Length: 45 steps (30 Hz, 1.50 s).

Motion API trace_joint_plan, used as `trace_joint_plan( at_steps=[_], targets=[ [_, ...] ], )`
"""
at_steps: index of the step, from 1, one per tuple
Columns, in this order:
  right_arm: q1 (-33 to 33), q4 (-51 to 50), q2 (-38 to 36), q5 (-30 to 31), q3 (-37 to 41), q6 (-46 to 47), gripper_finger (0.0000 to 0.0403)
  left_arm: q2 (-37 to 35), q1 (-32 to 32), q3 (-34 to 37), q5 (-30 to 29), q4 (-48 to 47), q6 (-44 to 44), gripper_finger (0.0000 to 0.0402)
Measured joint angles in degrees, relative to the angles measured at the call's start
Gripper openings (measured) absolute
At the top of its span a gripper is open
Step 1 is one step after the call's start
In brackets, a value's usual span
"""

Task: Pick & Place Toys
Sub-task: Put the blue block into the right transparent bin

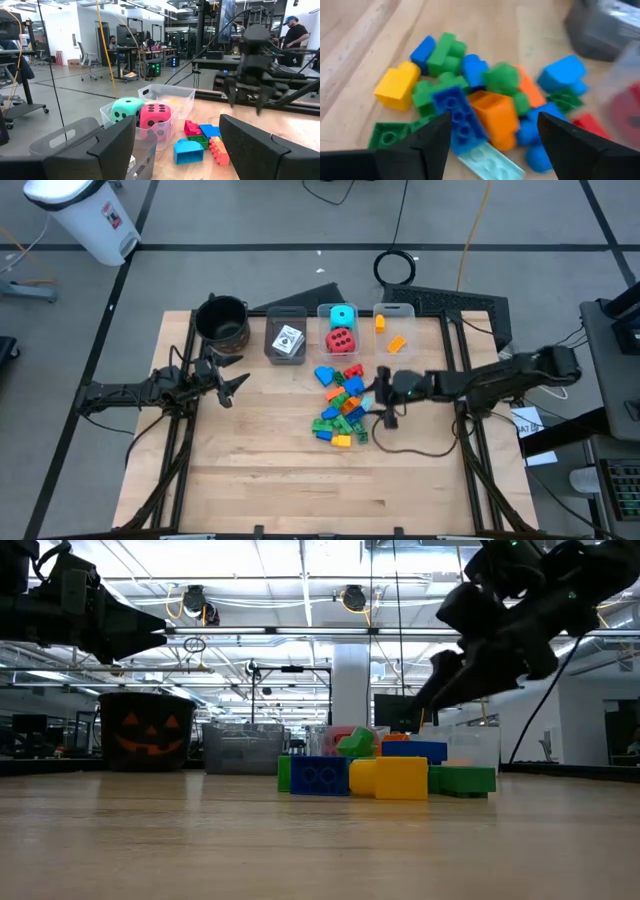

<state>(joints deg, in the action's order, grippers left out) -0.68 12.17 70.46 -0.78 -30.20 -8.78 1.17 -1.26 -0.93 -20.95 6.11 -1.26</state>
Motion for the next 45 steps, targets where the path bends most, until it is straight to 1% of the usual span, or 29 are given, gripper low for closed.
trace_joint_plan(
  at_steps=[2, 5, 10, 14, 15, 19, 22, 25, 30, 32, 34, 38, 39, 41, 43, 45],
  targets=[
    [1.7, 2.8, 3.8, 0.6, 0.0, 0.2, 0.0257, 0.0, 0.0, 0.0, 0.0, 0.0, 0.0, 0.0292],
    [2.7, 6.7, 8.4, 0.6, 0.0, 0.5, 0.0254, 0.0, 0.0, 0.0, 0.0, 0.0, 0.0, 0.0292],
    [2.6, 6.5, 12.9, 0.5, 0.0, 1.0, 0.0253, 0.0, 0.0, 0.0, 0.0, 0.0, 0.0, 0.0292],
    [2.6, 6.6, 14.3, -3.9, 0.0, 2.1, 0.0253, 0.0, 0.0, 0.0, 0.0, 0.0, 0.0, 0.0292],
    [2.7, 6.6, 14.4, -4.0, 0.0, 2.1, 0.0253, 0.0, 0.0, 0.0, 0.0, 0.0, 0.0, 0.0292],
    [2.7, 6.4, 14.4, -3.9, 0.0, 2.1, 0.0245, 0.0, 0.0, 0.0, 0.0, 0.1, 0.0, 0.0292],
    [2.7, 6.2, 14.4, -3.9, 0.0, 2.1, 0.0222, 0.0, 0.0, 0.0, 0.0, 0.1, 0.0, 0.0292],
    [2.7, 5.6, 14.4, -4.1, 0.0, 2.1, 0.0185, 0.0, 0.0, 0.0, 0.0, 0.0, 0.0, 0.0292],
    [2.7, 5.2, 14.2, -4.1, 0.0, 2.2, 0.0112, 0.0, 0.0, 0.0, 0.0, 0.0, 0.0, 0.0292],
    [2.7, 4.4, 12.8, -4.0, 0.0, 2.1, 0.0092, 0.0, 0.0, 0.0, 0.0, 0.0, 0.0, 0.0292],
    [2.7, 4.4, 10.7, -4.0, 0.1, 2.0, 0.0092, 0.0, 0.0, 0.0, 0.0, 0.0, 0.0, 0.0292],
    [2.7, 3.4, 3.8, -3.6, 0.0, 1.9, 0.0096, 0.0, 0.0, 0.0, 0.0, 0.0, 0.0, 0.0292],
    [2.6, 3.3, 1.9, -2.5, 0.0, 2.1, 0.0102, 0.0, 0.0, 0.0, 0.0, 0.0, 0.0, 0.0292],
    [2.6, 3.5, -2.1, 2.3, 0.0, 2.5, 0.0115, 0.0, 0.0, 0.0, 0.0, 0.0, 0.0, 0.0292],
    [2.1, 3.8, -5.6, 9.9, 0.0, 2.6, 0.012, 0.0, 0.0, 0.0, 0.0, 0.0, 0.0, 0.0292],
    [0.8, 3.8, -8.6, 16.6, 0.0, 3.7, 0.0114, 0.0, 0.0, 0.0, 0.0, 0.0, 0.0, 0.0292]
  ],
)
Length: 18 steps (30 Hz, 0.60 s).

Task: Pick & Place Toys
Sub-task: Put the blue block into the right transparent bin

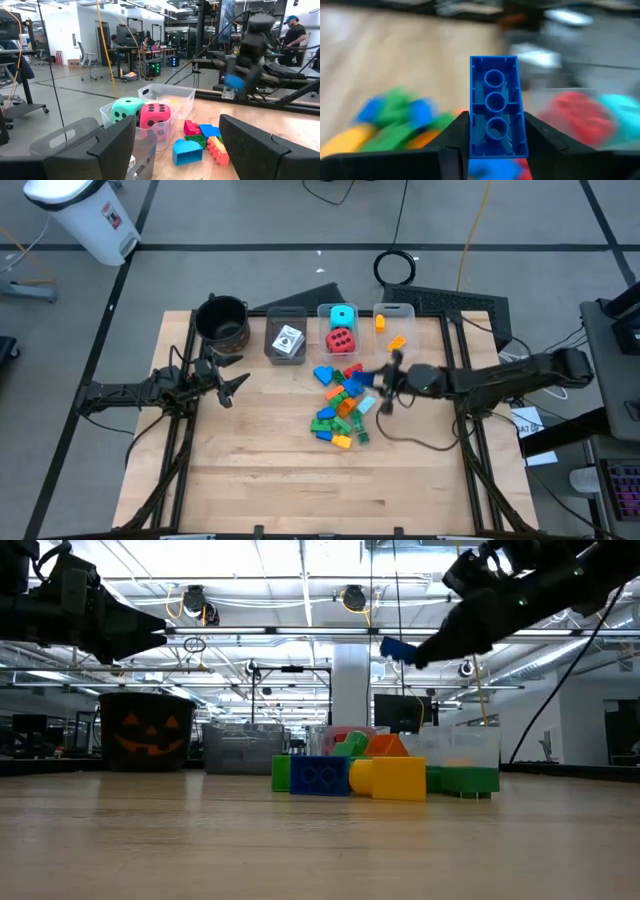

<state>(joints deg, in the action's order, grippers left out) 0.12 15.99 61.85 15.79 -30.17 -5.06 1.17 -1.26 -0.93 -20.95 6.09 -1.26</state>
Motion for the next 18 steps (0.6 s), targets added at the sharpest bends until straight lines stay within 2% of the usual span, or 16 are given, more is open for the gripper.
trace_joint_plan(
  at_steps=[4, 7, 9, 13, 16, 18],
  targets=[
    [-5.1, -0.3, -3.5, 12.0, 0.0, 3.4, 0.0092, 0.0, 0.0, 0.0, 0.0, 0.0, 0.0, 0.0292],
    [-12.4, -1.8, -4.1, 14.5, 0.0, 4.7, 0.0092, 0.0, 0.0, 0.0, 0.0, 0.0, 0.0, 0.0292],
    [-18.5, -3.8, -4.0, 13.3, 0.0, 7.3, 0.0092, 0.0, 0.0, 0.0, 0.0, 0.0, 0.0, 0.0292],
    [-30.8, -7.5, -1.5, 5.1, -0.1, 11.9, 0.0095, 0.0, 0.0, 0.0, 0.0, 0.1, 0.0, 0.0292],
    [-37.9, -7.0, 1.5, -0.8, -0.1, 12.8, 0.0099, 0.0, 0.0, 0.0, 0.0, 0.0, 0.0, 0.0292],
    [-41.4, -6.9, 3.7, -2.6, -0.1, 12.5, 0.0099, 0.0, 0.0, 0.0, 0.0, 0.0, 0.0, 0.0292]
  ],
)
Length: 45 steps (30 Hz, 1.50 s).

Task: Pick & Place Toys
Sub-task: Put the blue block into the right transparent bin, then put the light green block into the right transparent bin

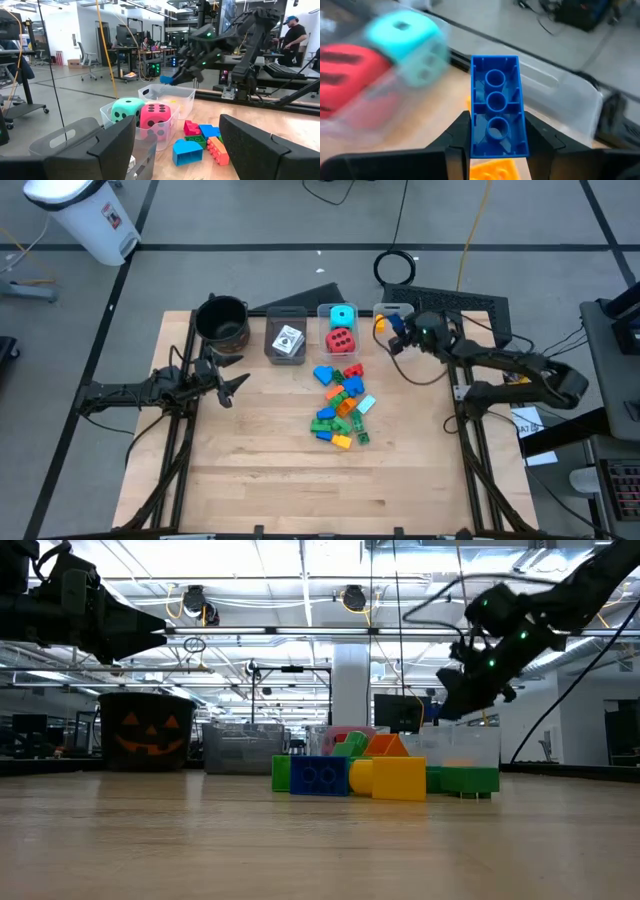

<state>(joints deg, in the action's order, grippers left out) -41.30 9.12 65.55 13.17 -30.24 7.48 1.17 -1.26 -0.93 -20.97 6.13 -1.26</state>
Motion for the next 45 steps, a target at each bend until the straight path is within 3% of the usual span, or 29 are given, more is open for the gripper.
trace_joint_plan(
  at_steps=[7, 22, 29, 33, 37, 45],
  targets=[
    [-4.1, 3.0, 5.8, -0.2, 0.0, -3.7, 0.0112, 0.0, 0.0, 0.0, 0.0, 0.0, 0.0, 0.0292],
    [-2.5, 7.6, 5.7, 0.3, 0.0, -6.8, 0.025, 0.0, 0.0, 0.0, 0.0, 0.0, 0.0, 0.0292],
    [7.2, 10.4, 4.1, -1.4, -1.7, -8.3, 0.0266, 0.0, 0.0, 0.0, 0.0, 0.0, 0.0, 0.0292],
    [14.7, 9.5, 4.1, -12.4, -3.2, -10.0, 0.0267, 0.0, 0.0, 0.0, 0.0, 0.0, 0.0, 0.0292],
    [21.9, 4.1, 4.1, -19.5, -3.2, -13.2, 0.0265, 0.0, 0.0, 0.0, 0.0, 0.0, 0.0, 0.0292],
    [32.3, -8.0, 10.6, -19.3, -3.0, -13.0, 0.0224, 0.0, 0.0, 0.0, 0.0, 0.0, 0.0, 0.0292]
  ],
)
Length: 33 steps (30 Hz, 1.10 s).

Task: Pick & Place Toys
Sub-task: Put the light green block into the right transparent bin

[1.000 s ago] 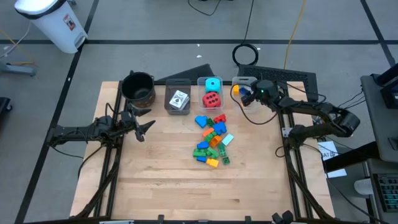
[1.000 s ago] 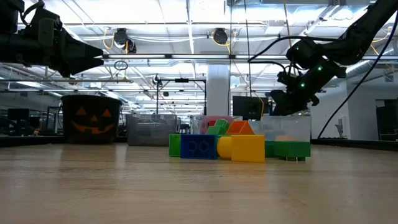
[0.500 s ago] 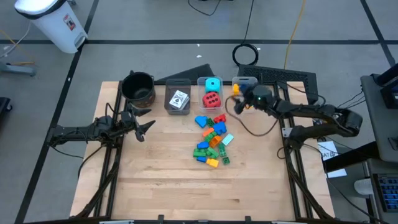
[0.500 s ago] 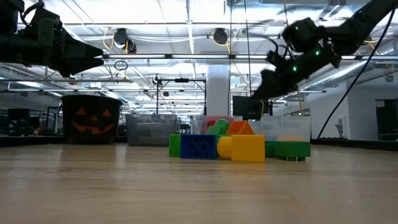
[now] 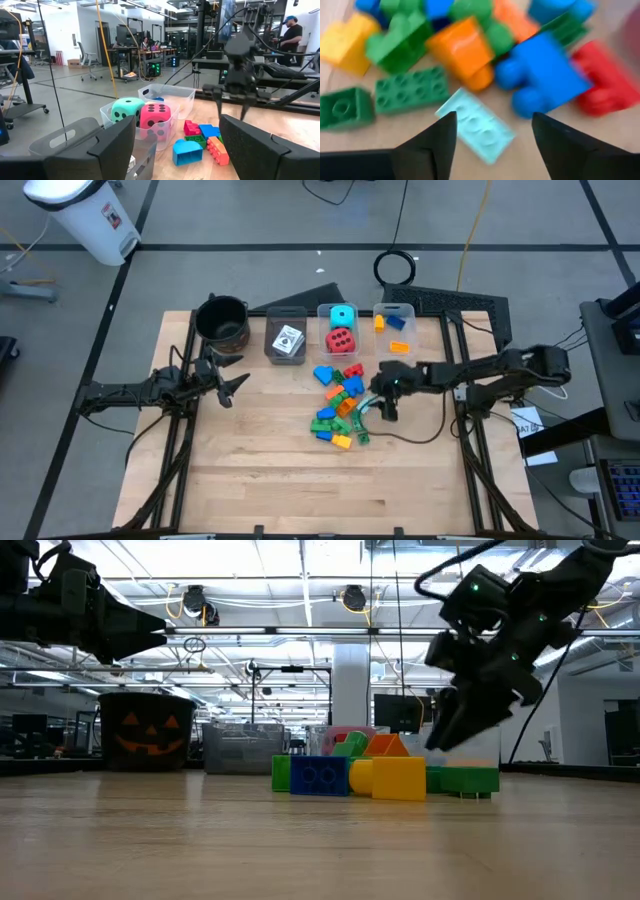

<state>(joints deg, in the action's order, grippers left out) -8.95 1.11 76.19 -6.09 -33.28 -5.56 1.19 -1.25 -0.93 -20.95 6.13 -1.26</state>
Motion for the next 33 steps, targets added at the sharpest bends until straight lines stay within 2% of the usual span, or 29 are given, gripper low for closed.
trace_joint_plan(
  at_steps=[6, 10, 15, 18, 21, 25, 28, 33],
  targets=[
    [2.9, -0.5, 5.6, 0.0, 0.0, 0.5, 0.0186, 0.0, 0.0, 0.0, 0.0, 0.0, 0.0, 0.0292],
    [3.2, -3.7, 5.9, -0.2, -0.2, 5.5, 0.0166, 0.0, 0.0, 0.0, 0.0, 0.0, 0.0, 0.0292],
    [3.5, -7.4, 2.6, -8.1, 0.0, 13.4, 0.015, 0.0, 0.0, 0.0, 0.0, 0.0, 0.0, 0.0292],
    [4.5, -5.7, -0.1, -11.9, -0.1, 15.2, 0.0147, 0.0, 0.0, 0.0, 0.0, 0.0, 0.0, 0.0292],
    [6.1, -5.8, -2.3, -11.5, -0.1, 14.0, 0.0146, 0.0, 0.0, 0.0, 0.0, 0.0, 0.0, 0.0292],
    [7.6, -5.4, -3.7, -6.8, -0.1, 11.0, 0.0141, 0.0, 0.0, 0.0, 0.0, 0.0, 0.0, 0.0292],
    [8.2, -5.2, -3.7, -5.8, -0.1, 10.5, 0.0111, 0.0, 0.0, 0.0, 0.0, 0.0, 0.0, 0.0292],
    [9.1, -1.7, -2.8, -5.8, 0.0, 10.0, 0.0017, 0.0, 0.0, 0.0, 0.0, 0.0, 0.0, 0.0292]
  ],
)
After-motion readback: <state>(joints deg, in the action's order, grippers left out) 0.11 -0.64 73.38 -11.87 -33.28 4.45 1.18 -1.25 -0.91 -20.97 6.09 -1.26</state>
